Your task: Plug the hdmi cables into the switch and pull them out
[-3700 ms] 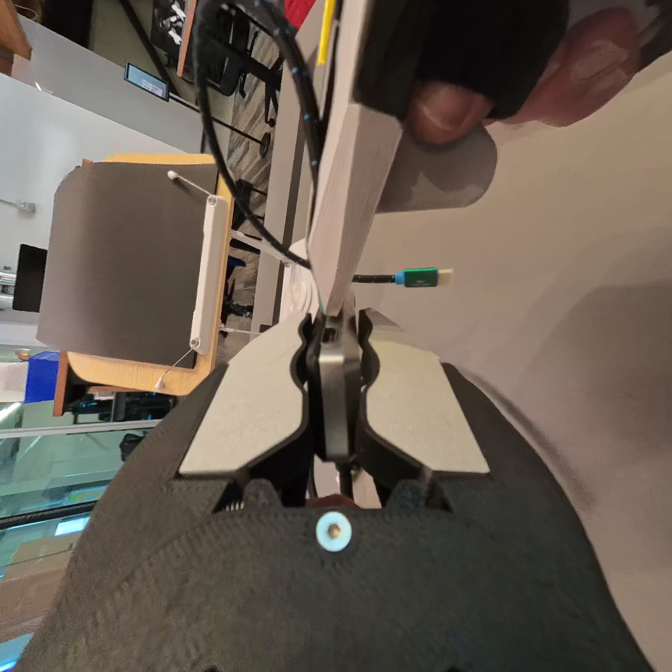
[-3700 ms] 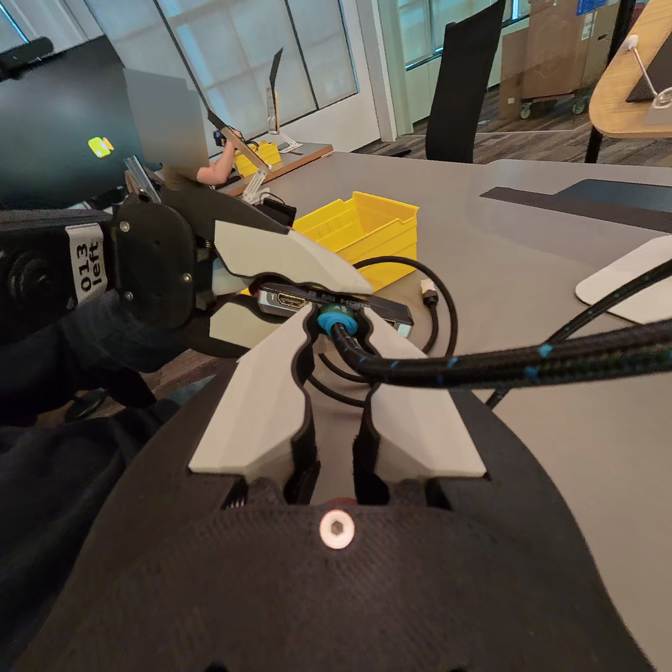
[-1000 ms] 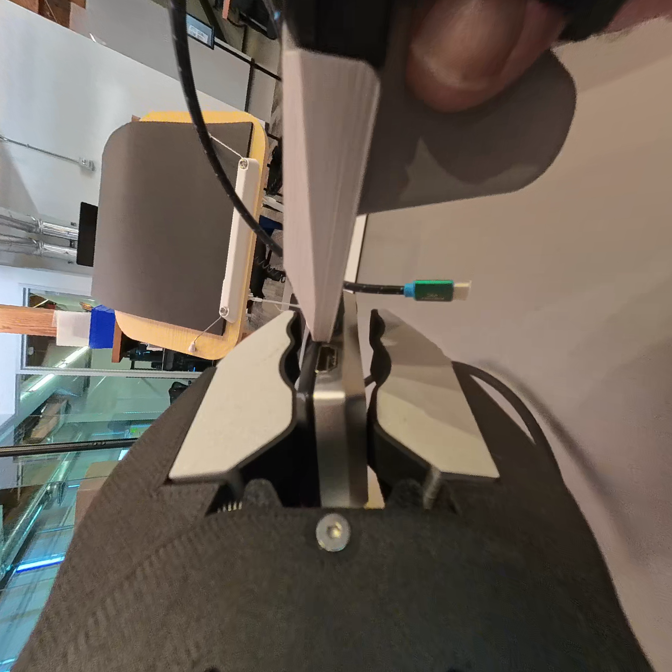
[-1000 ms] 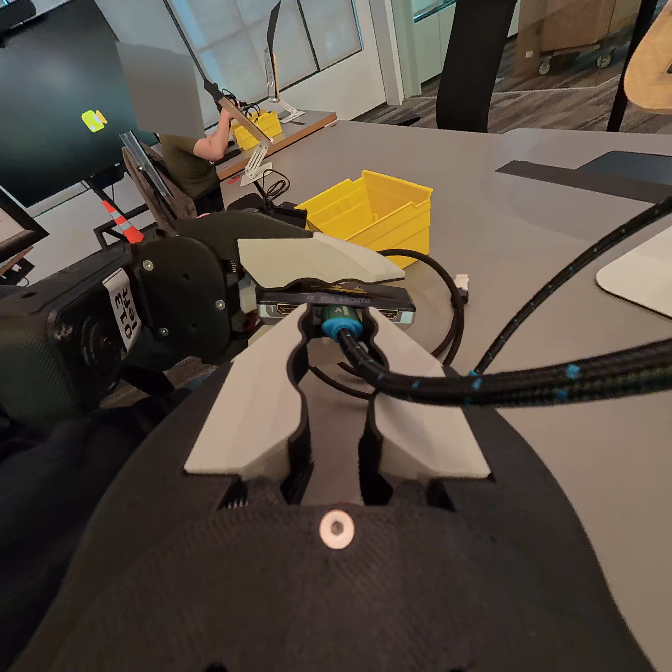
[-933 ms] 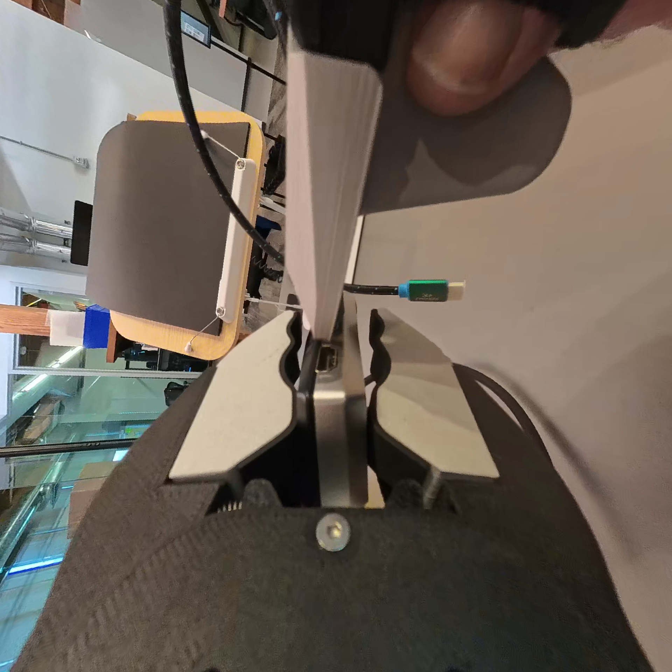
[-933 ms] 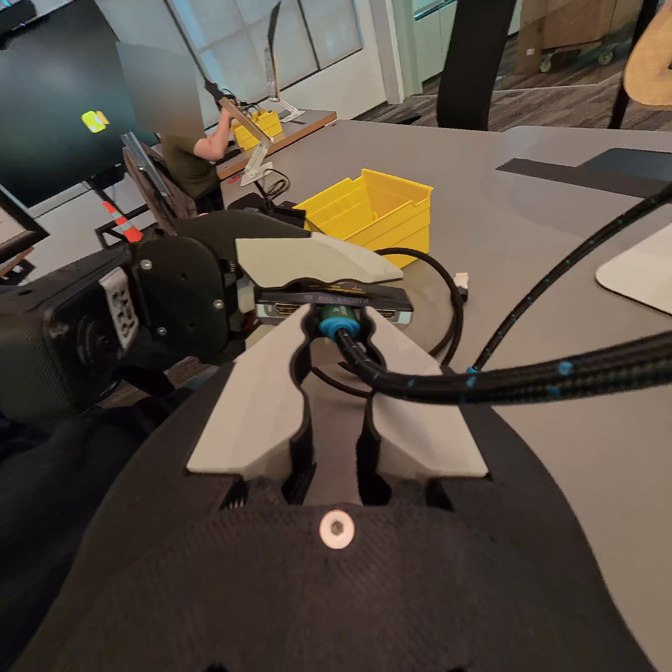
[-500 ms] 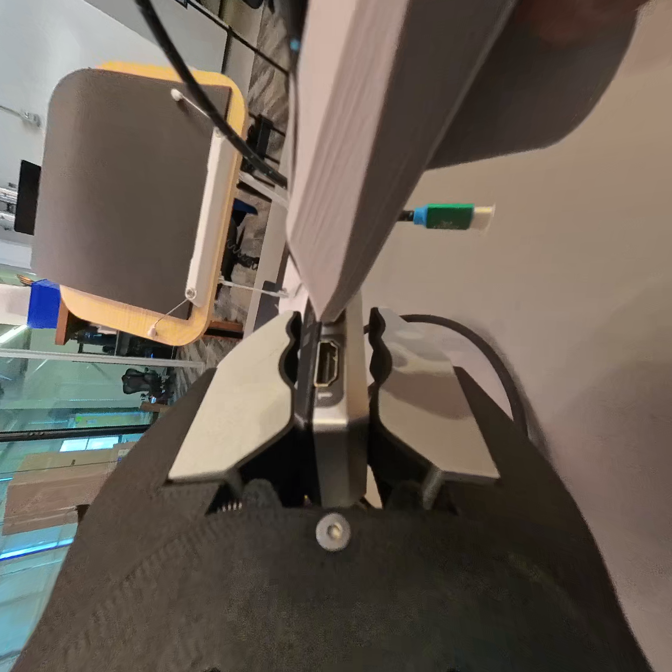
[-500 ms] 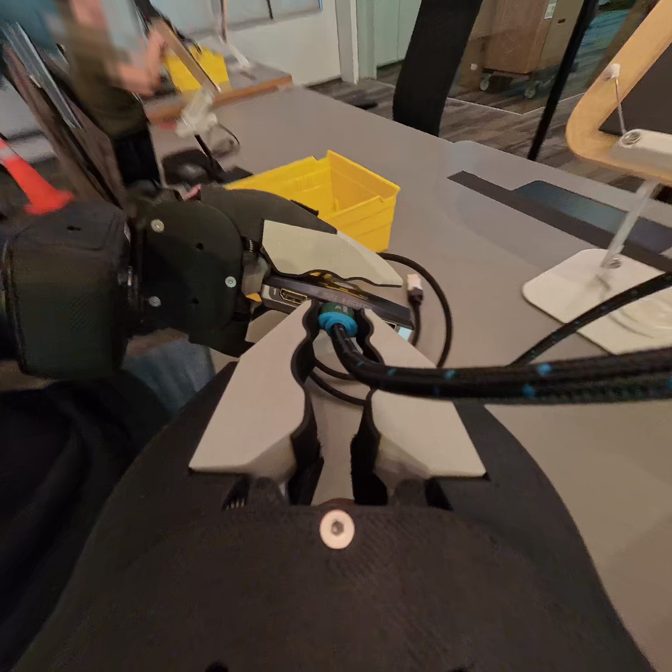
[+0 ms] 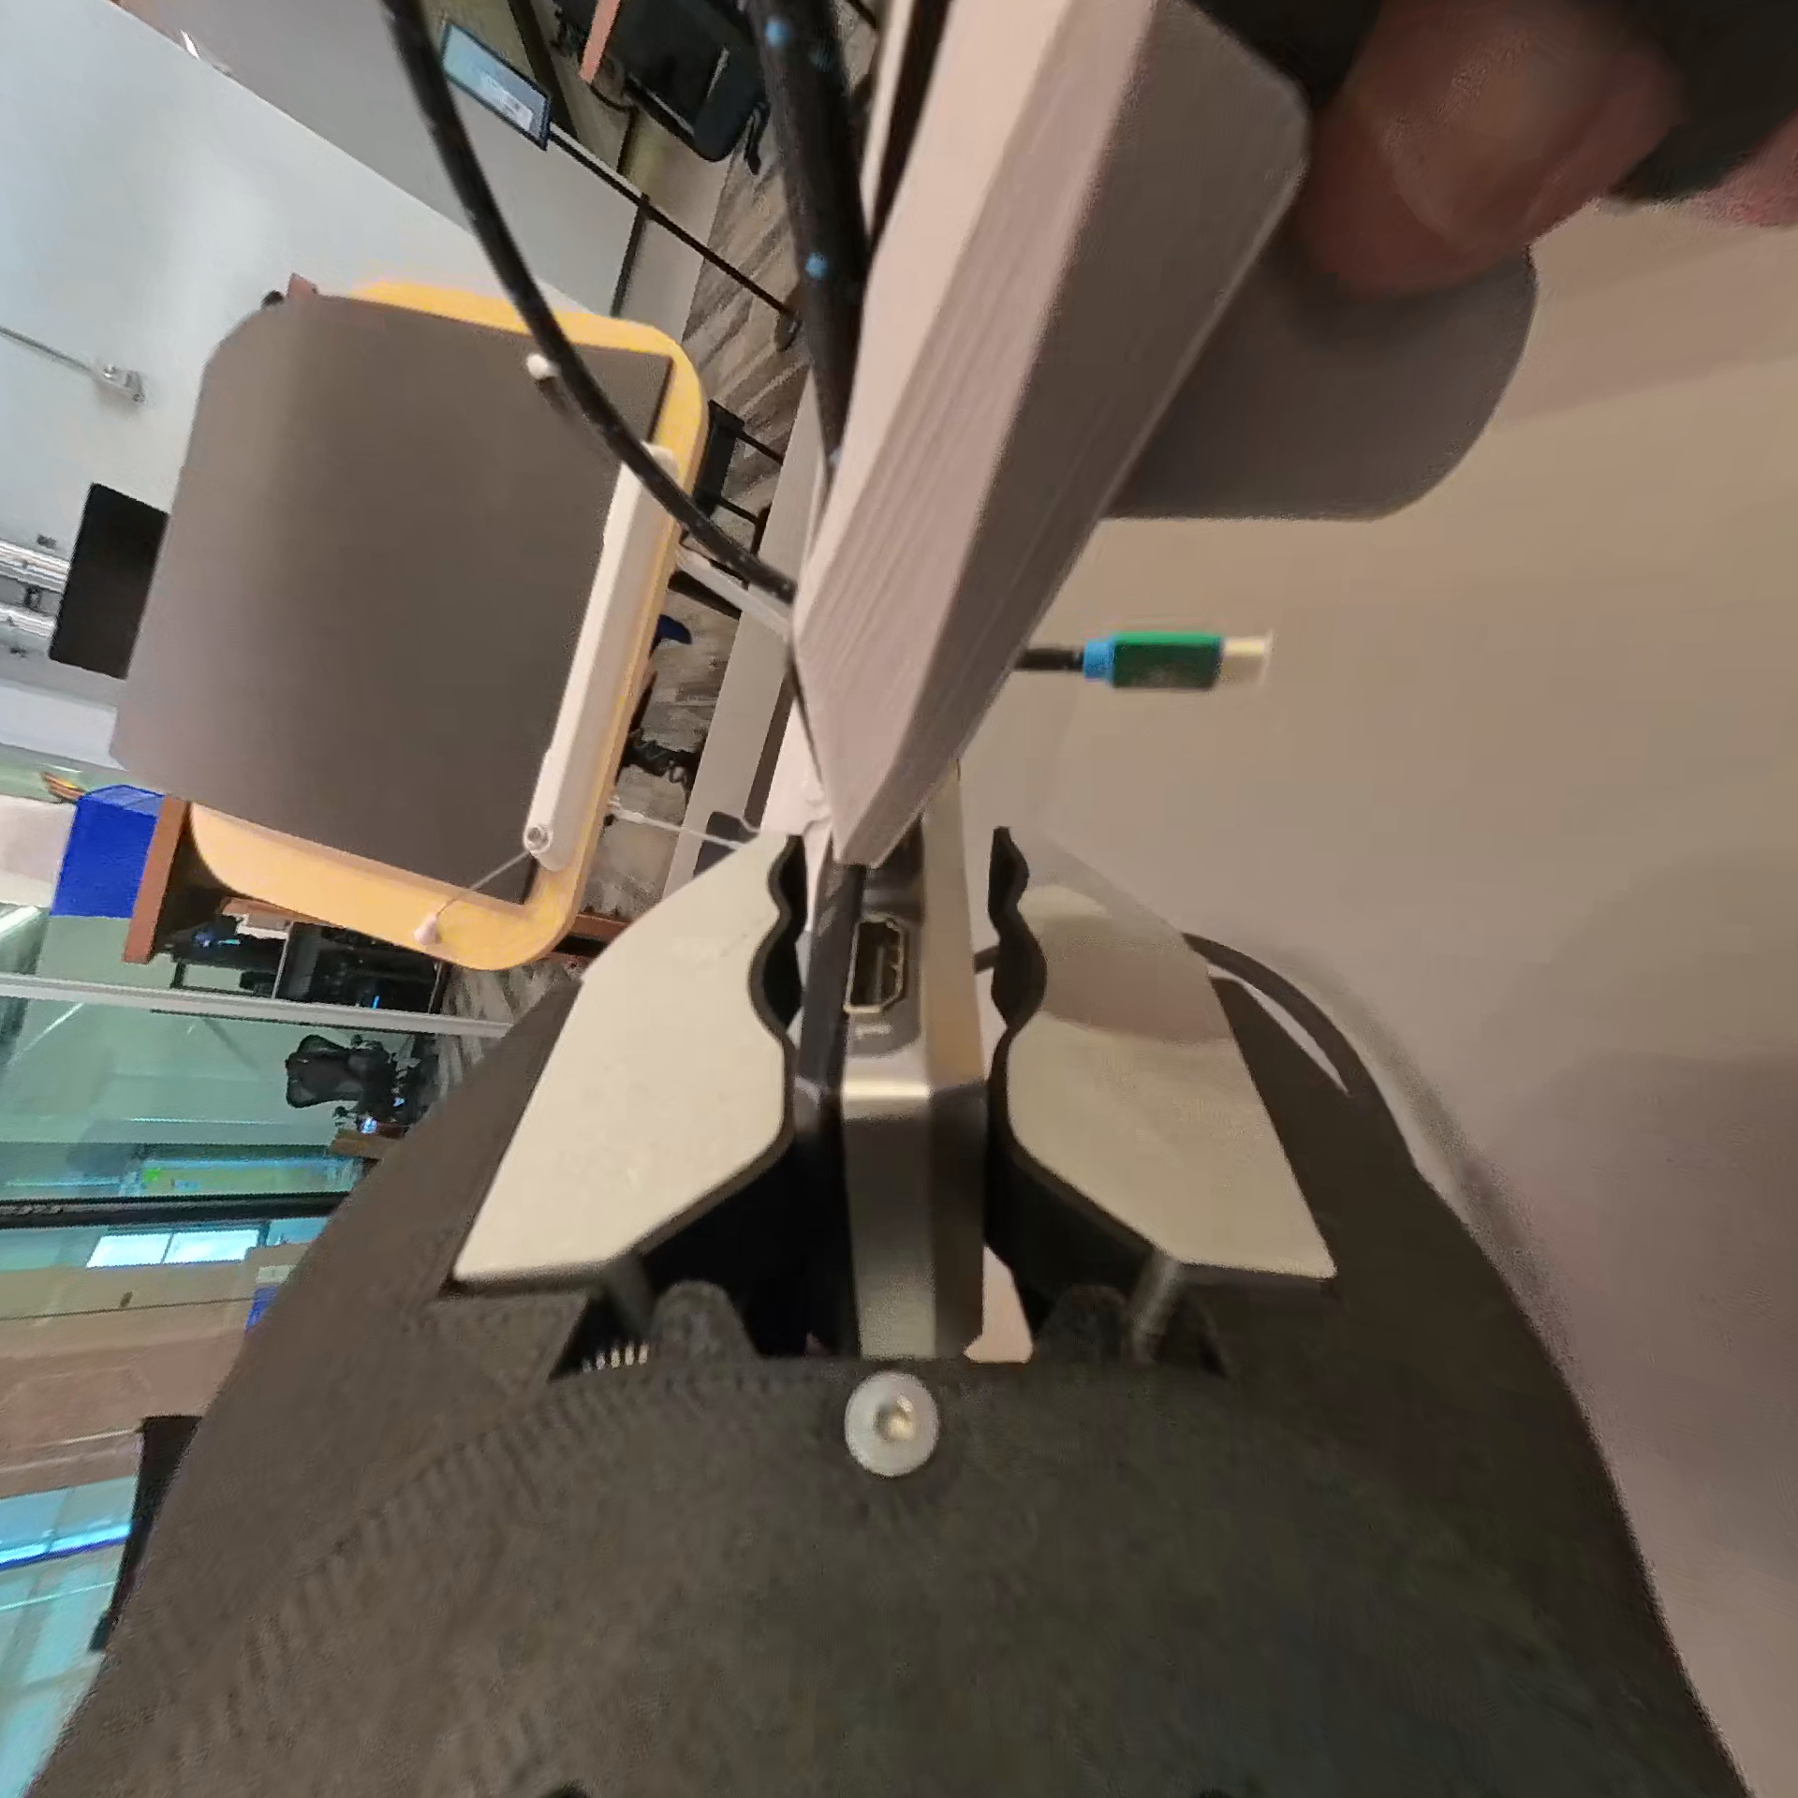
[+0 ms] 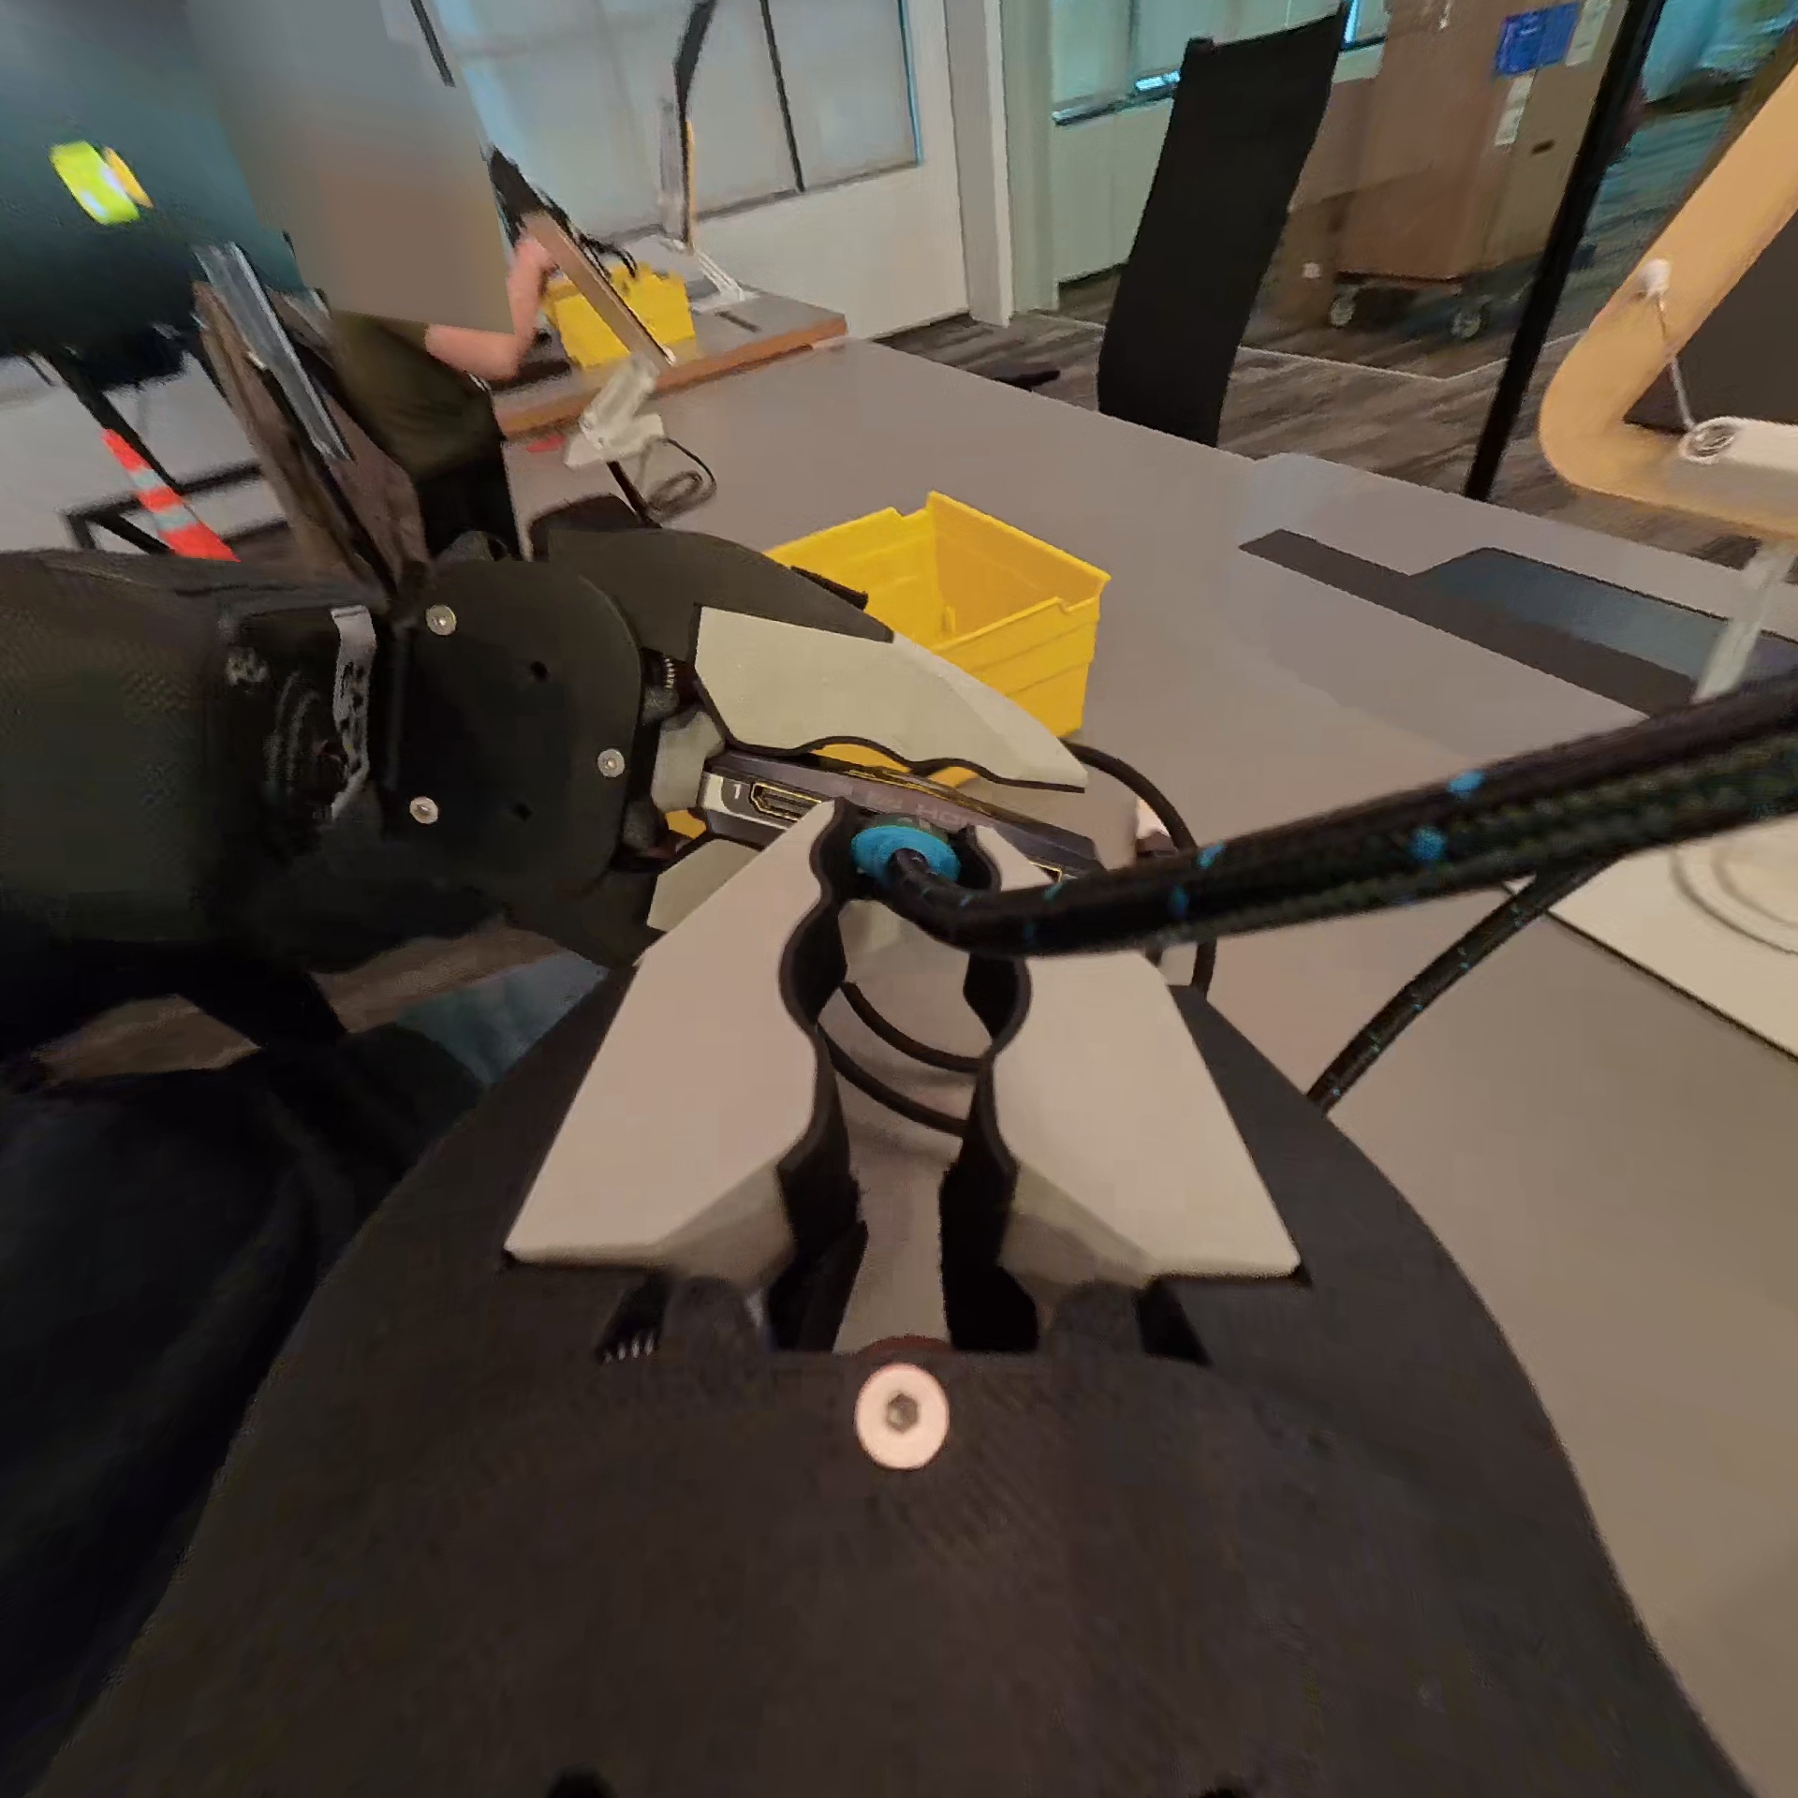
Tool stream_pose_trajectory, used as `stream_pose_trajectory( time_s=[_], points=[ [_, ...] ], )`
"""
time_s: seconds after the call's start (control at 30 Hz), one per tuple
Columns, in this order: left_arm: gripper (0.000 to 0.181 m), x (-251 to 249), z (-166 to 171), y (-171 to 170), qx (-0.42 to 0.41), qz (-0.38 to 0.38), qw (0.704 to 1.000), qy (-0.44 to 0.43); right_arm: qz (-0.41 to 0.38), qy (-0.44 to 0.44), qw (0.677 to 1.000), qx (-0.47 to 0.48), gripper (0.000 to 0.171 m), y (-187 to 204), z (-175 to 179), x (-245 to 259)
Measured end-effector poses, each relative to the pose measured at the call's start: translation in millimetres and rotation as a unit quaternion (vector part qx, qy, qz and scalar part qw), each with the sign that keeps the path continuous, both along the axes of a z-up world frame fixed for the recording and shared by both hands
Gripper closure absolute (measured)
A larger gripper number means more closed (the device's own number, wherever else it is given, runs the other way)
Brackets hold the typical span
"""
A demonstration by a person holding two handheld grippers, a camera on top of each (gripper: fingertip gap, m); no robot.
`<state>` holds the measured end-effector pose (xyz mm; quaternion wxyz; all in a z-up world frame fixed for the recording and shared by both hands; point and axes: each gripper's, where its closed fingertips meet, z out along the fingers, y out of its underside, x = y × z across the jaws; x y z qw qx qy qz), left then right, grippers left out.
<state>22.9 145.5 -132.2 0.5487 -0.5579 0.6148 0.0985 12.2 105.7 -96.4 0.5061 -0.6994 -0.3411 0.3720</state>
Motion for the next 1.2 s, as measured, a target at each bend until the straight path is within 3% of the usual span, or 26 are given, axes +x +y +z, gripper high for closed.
stream_pose_trajectory(
  time_s=[0.07, 0.23, 0.33, 0.43, 0.47, 0.53, 0.67, 0.83, 1.1, 1.2],
  points=[
    [0.144, 2, 0, -2, 0.01, -0.014, 1.0, 0.013, 0.02, 0.013, 0.999, -0.024, 0.153, -1, -3, 1],
    [0.108, 5, -8, -7, -0.004, -0.036, 0.999, 0.036, 0.043, 0.007, 0.999, -0.014, 0.153, -5, -7, 1],
    [0.127, 7, -15, -14, 0.001, -0.059, 0.995, 0.076, 0.053, 0.002, 0.999, -0.003, 0.153, -7, -5, 2],
    [0.142, 6, -8, -9, 0.023, -0.039, 0.997, 0.06, 0.058, -0.005, 0.998, 0.006, 0.153, -8, -7, 2],
    [0.143, 4, -8, -7, 0.031, -0.036, 0.997, 0.067, 0.058, -0.01, 0.998, 0.006, 0.152, -8, -9, 1],
    [0.143, 2, -6, -5, 0.065, -0.021, 0.995, 0.078, 0.079, -0.006, 0.997, -0.005, 0.131, -14, -8, -4],
    [0.144, 3, -1, -4, 0.084, -0.004, 0.994, 0.072, 0.052, -0.016, 0.998, -0.007, 0.152, -6, -7, 1],
    [0.144, 1, 1, -2, 0.092, 0.017, 0.993, 0.075, 0.037, -0.023, 0.999, -0.01, 0.152, -6, -7, 3],
    [0.145, -6, 4, 8, 0.071, 0.043, 0.995, 0.054, -0.034, -0.147, 0.981, 0.119, 0.154, -5, 1, 2],
    [0.145, -6, 8, 6, 0.072, 0.035, 0.996, 0.042, -0.023, -0.112, 0.989, 0.096, 0.154, -7, 6, 1]
  ],
)
